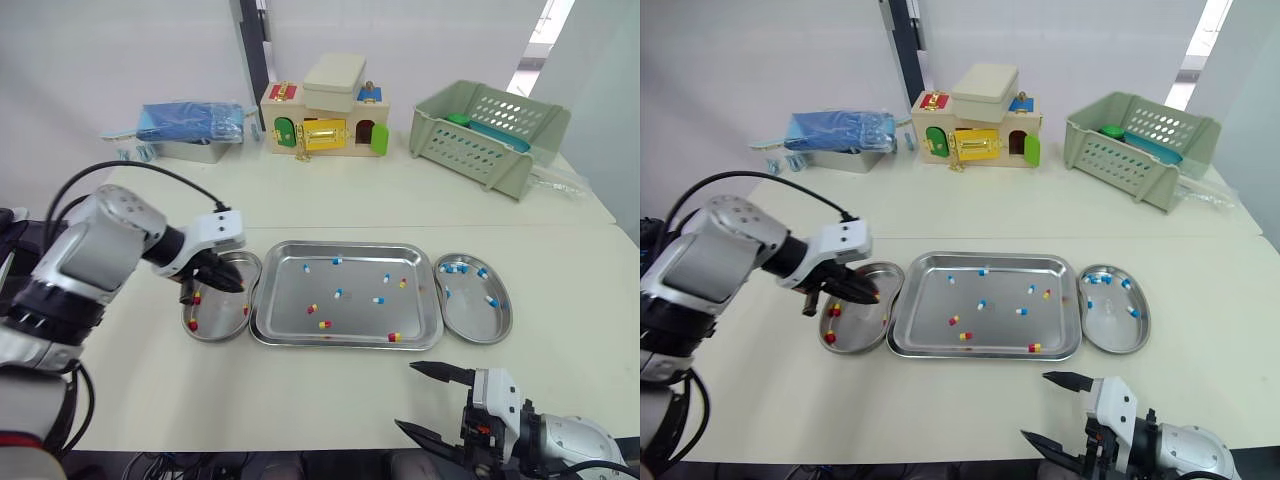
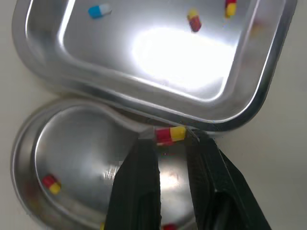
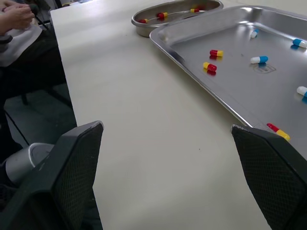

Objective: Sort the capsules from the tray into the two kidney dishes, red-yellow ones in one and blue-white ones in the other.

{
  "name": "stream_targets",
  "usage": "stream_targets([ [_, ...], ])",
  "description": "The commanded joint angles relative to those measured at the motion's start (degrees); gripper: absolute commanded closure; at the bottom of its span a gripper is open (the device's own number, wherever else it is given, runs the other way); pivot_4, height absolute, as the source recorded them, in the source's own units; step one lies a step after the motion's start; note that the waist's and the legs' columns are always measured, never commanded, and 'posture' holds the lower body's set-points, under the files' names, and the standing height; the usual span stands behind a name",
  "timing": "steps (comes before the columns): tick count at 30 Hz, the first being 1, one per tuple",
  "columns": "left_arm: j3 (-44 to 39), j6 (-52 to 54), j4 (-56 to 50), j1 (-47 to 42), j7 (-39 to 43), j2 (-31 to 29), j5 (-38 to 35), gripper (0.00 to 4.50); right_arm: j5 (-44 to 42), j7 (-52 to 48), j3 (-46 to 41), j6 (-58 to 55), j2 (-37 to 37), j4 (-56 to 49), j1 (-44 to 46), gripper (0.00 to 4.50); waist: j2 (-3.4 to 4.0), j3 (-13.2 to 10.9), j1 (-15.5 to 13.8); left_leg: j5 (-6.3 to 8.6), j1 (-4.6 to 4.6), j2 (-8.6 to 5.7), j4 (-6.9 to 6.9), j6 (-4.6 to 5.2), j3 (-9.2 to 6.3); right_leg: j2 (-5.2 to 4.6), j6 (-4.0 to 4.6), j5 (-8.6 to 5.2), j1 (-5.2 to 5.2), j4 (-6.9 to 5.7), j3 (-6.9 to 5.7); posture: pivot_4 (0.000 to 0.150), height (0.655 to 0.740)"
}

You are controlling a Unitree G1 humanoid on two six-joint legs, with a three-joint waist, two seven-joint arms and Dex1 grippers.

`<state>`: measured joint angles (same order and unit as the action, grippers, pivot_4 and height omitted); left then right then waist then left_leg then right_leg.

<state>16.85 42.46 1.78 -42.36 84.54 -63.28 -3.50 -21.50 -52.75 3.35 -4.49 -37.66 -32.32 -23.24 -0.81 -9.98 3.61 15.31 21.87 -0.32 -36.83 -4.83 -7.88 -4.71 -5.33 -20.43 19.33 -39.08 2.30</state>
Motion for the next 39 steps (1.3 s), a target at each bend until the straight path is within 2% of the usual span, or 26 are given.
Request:
stream_targets([
  [1, -5.56, 3.3, -3.29, 4.47, -3.8, -2.27, -1.6, 4.06, -1.52, -1.44, -0.96, 0.52, -0.73, -0.08, 1.32, 0.0, 0.0, 0.0, -0.27, 0.0, 0.0, 0.0, 0.0, 0.0, 0.0, 0.0, 0.0, 0.0, 0.0, 0.0, -0.01, 0.15, 0.74],
  [7, -9.21, 4.76, -4.89, 10.45, -8.23, -1.5, -4.01, 4.06, -1.93, -2.38, -0.84, -0.29, -0.92, 0.89, 3.15, 0.0, -0.04, 0.01, -0.78, 0.01, 0.03, 0.0, -0.01, 0.01, 0.01, 0.0, 0.0, 0.0, 0.0, 0.02, -0.01, 0.15, 0.74],
  [13, -9.06, 3.1, -1.34, 10.02, -12.31, 2.35, -4.39, 4.06, -2.25, -2.66, -1.42, -1.4, -1.14, 1.34, 4.06, 0.0, -0.04, 0.01, -0.68, 0.01, 0.02, 0.0, -0.01, 0.01, 0.02, 0.0, 0.0, 0.0, 0.01, 0.0, 0.01, 0.15, 0.74],
  [15, -8.66, 2.26, -0.31, 9.93, -12.66, 2.53, -4.17, 3.35, -2.23, -2.57, -1.51, -1.41, -1.19, 1.46, 3.97, 0.0, -0.04, 0.01, -0.59, 0.01, 0.02, 0.0, 0.0, 0.01, 0.03, 0.0, 0.0, 0.0, 0.02, 0.01, 0.01, 0.15, 0.74],
  [20, -8.27, 1.49, 0.77, 9.52, -13.05, 2.97, -4.49, 2.01, -2.44, -1.62, -1.71, -2.11, -1.02, 0.39, 3.42, 0.0, -0.04, 0.01, -0.43, 0.01, 0.01, 0.0, 0.0, 0.01, 0.02, 0.0, 0.0, 0.0, 0.02, -0.02, 0.01, 0.15, 0.74],
  [25, -8.18, 1.92, 0.66, 9.3, -12.3, 2.93, -5.13, 0.43, -2.49, -1.49, -2.42, -1.88, -1.18, 0.51, 2.52, 0.0, -0.04, 0.01, -0.46, 0.01, 0.01, 0.0, 0.0, 0.01, 0.02, 0.0, 0.0, 0.0, 0.02, -0.02, 0.01, 0.15, 0.74],
  [27, -9.17, 1.21, 0.82, 9.51, -11.96, 2.79, -5.84, 0.01, -2.84, -1.55, -2.84, -2.02, -1.19, 0.15, 1.95, 0.0, -0.04, 0.01, -0.45, 0.01, 0.02, 0.0, 0.0, 0.01, 0.03, 0.0, 0.0, 0.0, 0.02, -0.02, 0.01, 0.15, 0.74],
  [29, -11.39, 1.1, -0.02, 10.31, -11.33, 2.82, -8.11, 0.01, -3.82, -1.68, -3.9, -2.31, -1.26, -0.11, 1.29, 0.0, -0.04, 0.01, -0.45, 0.01, 0.02, 0.0, 0.0, 0.01, 0.02, 0.0, 0.0, 0.0, 0.02, -0.02, 0.01, 0.15, 0.74],
  [33, -21.89, 4.96, -5.1, 15.81, -12.23, 2.89, -15.92, 0.01, -8.08, -1.87, -9.57, -5.18, -2.82, -1.07, -0.9, 0.0, -0.01, -0.01, -0.28, 0.01, 0.03, 0.01, 0.01, 0.01, 0.06, -0.01, 0.0, 0.0, 0.03, -0.01, 0.05, 0.15, 0.74],
  [39, -38.13, 2.84, -10.22, 30.67, -17.29, 3.98, -18.87, 0.01, -12.81, -4.64, -18.75, -9.27, -7.41, 1.11, -2.75, 0.0, 0.01, 0.0, -0.18, 0.06, -0.04, 0.04, 0.03, 0.1, 0.11, -0.01, 0.01, 0.0, 0.0, 0.0, 0.1, 0.15, 0.74],
])
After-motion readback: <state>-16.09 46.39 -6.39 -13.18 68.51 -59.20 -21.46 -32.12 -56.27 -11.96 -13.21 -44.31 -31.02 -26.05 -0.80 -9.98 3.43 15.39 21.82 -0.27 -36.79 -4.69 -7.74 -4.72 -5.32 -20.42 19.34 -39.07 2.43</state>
